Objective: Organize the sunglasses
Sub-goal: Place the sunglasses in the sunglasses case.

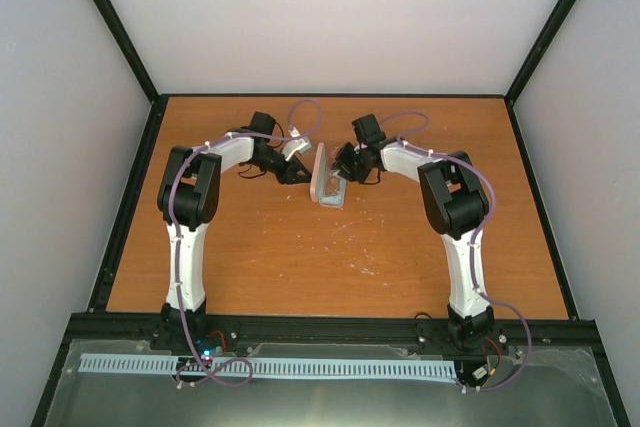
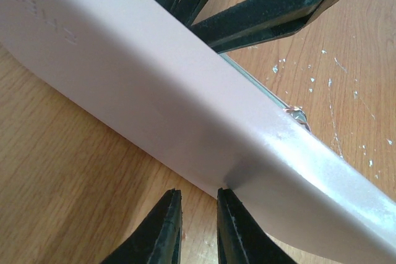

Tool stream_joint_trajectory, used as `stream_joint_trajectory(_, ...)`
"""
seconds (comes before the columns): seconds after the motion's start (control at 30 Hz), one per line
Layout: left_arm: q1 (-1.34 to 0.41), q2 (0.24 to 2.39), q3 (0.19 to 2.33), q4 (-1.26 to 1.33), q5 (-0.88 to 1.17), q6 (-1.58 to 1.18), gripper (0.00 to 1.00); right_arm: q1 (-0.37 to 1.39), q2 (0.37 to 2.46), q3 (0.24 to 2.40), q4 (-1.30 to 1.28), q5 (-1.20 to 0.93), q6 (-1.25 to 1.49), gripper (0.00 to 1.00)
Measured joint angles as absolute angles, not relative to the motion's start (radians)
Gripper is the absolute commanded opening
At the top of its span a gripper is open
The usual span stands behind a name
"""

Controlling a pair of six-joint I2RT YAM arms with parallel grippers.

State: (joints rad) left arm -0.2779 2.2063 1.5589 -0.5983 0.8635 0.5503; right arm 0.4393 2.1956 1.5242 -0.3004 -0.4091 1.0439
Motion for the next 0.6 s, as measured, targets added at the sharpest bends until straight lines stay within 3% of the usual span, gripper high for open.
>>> stream_joint_trajectory(0.47,-0.278,2.206,1.559,-0.598,0.865,0.55,0.18,0.439,2.136,1.555,-0.477,-0.262,0.948,0.29)
stream_joint_trajectory(0.6,-0.278,2.206,1.559,-0.598,0.865,0.551,0.18,0.439,2.104,1.559,-0.5,-0.22,0.922,0.13)
